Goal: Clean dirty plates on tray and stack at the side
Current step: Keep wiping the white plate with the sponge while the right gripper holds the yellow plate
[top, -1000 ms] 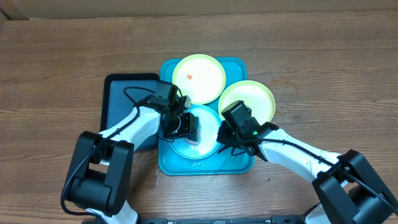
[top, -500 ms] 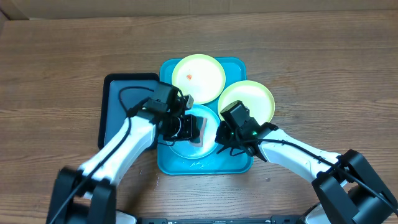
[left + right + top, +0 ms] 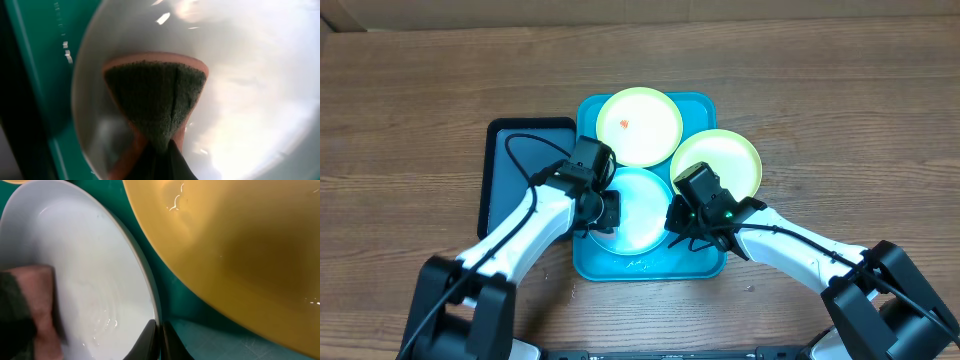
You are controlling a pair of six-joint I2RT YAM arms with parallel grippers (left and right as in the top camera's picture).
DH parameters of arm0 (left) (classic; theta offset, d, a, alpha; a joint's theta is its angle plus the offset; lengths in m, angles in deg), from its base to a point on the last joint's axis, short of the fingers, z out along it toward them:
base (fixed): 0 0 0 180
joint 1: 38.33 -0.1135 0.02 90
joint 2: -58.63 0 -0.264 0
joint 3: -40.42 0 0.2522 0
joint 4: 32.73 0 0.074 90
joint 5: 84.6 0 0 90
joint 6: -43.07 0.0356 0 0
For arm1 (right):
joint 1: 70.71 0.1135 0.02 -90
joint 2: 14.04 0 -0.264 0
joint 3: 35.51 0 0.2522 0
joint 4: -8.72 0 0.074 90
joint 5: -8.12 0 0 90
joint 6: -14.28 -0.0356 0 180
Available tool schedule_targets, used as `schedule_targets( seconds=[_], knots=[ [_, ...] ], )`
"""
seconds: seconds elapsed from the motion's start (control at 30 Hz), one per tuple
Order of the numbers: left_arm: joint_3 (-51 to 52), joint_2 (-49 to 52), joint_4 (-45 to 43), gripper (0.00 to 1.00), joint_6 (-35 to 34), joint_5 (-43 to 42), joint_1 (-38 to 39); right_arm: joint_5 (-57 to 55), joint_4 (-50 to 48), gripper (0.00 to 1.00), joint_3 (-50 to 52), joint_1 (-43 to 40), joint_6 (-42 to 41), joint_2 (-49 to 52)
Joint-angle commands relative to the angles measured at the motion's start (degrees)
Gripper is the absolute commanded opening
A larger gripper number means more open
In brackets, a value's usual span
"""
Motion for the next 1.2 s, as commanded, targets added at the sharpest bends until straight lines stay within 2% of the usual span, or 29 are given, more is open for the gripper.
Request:
schedule_targets(
  seconds=[0.0,0.2,0.47,0.57,0.77,0.87,1.03,1.17],
  knots=[
    [0.15,1.92,-0.31,0.04,-0.04,5.01,-0.17,0.48,-0.59,0.04,-0.04,0.31,-0.02,-0.48],
    [0.15,2.69,-0.55,0.04,-0.33,-3.19,0.42,0.48,-0.63,0.04,-0.04,0.33,-0.04,-0.48],
    [0.15,2.80,-2.38,0.04,-0.39,-18.43,0.46,0.48,-0.61,0.04,-0.04,0.31,-0.04,-0.48],
    [-0.02,2.62,-1.99,0.04,-0.39,-19.98,0.44,0.48,-0.61,0.04,-0.04,0.31,-0.02,-0.48],
    [-2.47,-0.55,-0.57,0.04,-0.11,-15.80,0.33,0.48,-0.52,0.04,-0.04,0.31,-0.02,-0.48],
    [-3.37,-3.26,-0.22,0.04,-0.13,-10.93,0.35,0.48,-0.39,0.04,-0.04,0.33,-0.02,-0.48],
    [-3.43,-5.49,0.07,0.04,-0.13,2.27,0.44,0.48,-0.44,0.04,-0.04,0.31,-0.04,-0.48],
    [-3.39,-4.48,-0.02,0.04,0.55,5.57,0.39,0.48,-0.46,0.04,-0.04,0.31,-0.04,-0.48]
  ],
)
